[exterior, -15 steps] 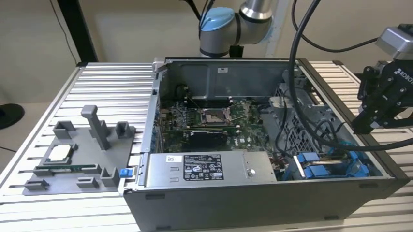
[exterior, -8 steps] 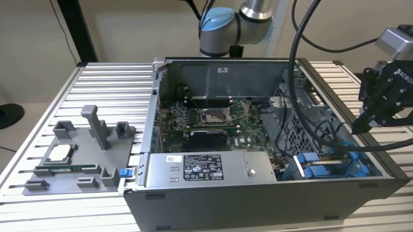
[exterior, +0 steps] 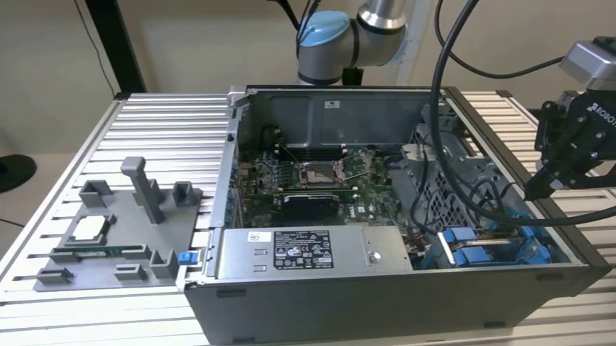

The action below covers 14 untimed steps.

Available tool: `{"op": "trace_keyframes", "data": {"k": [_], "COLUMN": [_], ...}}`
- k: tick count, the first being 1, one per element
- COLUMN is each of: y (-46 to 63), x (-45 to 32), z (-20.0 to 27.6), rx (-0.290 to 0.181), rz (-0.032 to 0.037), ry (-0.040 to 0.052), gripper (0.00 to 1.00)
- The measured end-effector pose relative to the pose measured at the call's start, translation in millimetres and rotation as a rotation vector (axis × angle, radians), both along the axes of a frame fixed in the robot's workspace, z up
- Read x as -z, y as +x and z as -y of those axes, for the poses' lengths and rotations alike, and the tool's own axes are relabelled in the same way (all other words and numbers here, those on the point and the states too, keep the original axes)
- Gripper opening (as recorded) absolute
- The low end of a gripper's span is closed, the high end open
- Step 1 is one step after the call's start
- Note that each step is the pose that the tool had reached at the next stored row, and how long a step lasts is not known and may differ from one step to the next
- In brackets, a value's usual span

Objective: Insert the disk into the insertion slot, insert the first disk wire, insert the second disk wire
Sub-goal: 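Insert the second disk wire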

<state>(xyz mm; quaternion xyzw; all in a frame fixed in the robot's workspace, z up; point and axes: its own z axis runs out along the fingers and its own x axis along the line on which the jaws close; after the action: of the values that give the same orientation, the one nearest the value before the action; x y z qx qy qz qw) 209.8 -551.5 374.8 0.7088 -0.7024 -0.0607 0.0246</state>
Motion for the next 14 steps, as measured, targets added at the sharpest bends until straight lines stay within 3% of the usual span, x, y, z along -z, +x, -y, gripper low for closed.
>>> {"op": "trace_keyframes", "data": {"k": [3, 4, 14], "y": [0.0, 0.0, 0.0], "x": [0.0, 0.1, 0.3], "z": [0.0, 0.0, 0.0], "rx": [0.000, 0.000, 0.000], "rz": [0.0000, 0.0000, 0.0000], "ry": [0.0000, 0.0000, 0.0038], "gripper": [0.00, 1.00, 1.00]}}
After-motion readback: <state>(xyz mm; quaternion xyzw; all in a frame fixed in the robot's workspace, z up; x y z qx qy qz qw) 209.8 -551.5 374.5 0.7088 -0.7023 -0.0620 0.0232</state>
